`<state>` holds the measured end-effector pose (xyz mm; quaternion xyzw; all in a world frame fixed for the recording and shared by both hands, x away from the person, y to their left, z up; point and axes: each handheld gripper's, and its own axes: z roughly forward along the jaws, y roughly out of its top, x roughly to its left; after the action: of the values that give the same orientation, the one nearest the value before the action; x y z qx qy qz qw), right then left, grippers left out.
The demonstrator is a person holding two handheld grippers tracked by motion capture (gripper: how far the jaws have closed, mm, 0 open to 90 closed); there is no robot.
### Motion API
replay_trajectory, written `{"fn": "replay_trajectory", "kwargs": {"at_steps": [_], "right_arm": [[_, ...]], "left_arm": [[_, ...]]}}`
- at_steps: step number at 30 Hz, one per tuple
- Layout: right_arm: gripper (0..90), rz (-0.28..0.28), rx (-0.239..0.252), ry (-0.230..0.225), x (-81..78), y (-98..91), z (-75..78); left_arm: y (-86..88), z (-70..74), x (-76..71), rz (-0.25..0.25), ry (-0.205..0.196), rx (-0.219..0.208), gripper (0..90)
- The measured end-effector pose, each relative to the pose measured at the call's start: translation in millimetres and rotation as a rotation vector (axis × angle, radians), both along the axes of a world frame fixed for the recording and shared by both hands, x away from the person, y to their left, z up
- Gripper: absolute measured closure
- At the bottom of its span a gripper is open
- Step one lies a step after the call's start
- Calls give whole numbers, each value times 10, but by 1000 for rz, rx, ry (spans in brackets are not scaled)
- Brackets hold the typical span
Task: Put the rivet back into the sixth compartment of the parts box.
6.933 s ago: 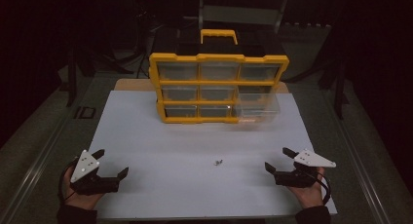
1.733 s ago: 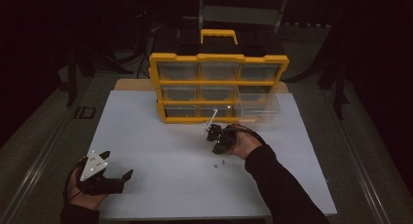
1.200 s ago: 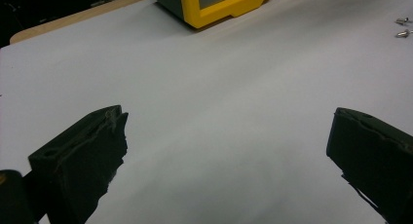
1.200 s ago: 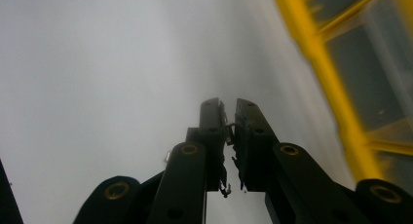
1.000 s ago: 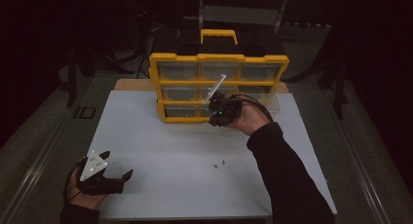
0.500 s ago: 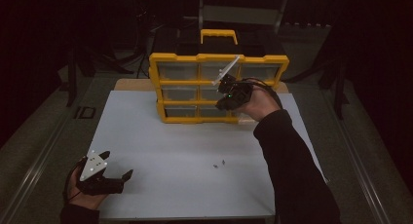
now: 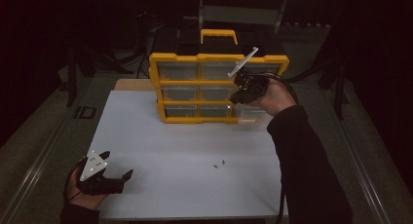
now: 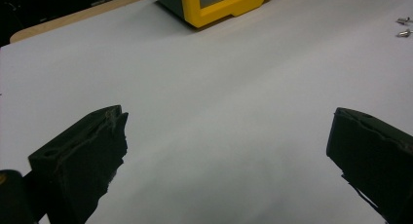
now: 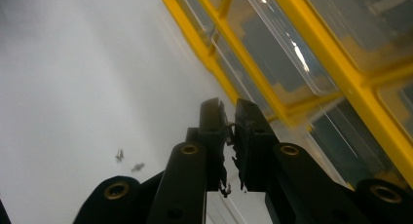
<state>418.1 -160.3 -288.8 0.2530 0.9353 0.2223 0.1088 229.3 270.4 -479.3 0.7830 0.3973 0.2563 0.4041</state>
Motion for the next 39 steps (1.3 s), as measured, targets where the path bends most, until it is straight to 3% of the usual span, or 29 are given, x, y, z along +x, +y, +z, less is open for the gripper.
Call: {"fn": "replay_trajectory", "kwargs": {"at_steps": [15, 24, 25, 27, 28, 29, 30, 39], "right_arm": [[818, -75, -25, 2, -8, -394, 36], [807, -80, -41, -4, -6, -440, 25], [725, -82, -47, -12, -6, -438, 20], [364, -108, -47, -62, -3, -432, 11], [364, -108, -47, -62, -3, -432, 11], [220, -114, -52, -100, -12, -428, 7], [148, -137, -69, -141, -20, -420, 1], [108, -117, 7, -155, -68, -364, -4]], "left_arm": [[-5, -6, 4, 0, 4, 2, 16], [-2, -7, 4, -1, 6, 2, 16], [-2, -6, 4, -2, 6, 2, 16], [-3, -6, 4, -2, 7, 2, 16], [-3, -6, 4, -2, 7, 2, 16], [-3, -6, 4, -2, 8, 1, 16], [-3, -6, 5, -3, 8, 1, 16], [-1, -5, 5, -3, 9, 1, 16]]}}
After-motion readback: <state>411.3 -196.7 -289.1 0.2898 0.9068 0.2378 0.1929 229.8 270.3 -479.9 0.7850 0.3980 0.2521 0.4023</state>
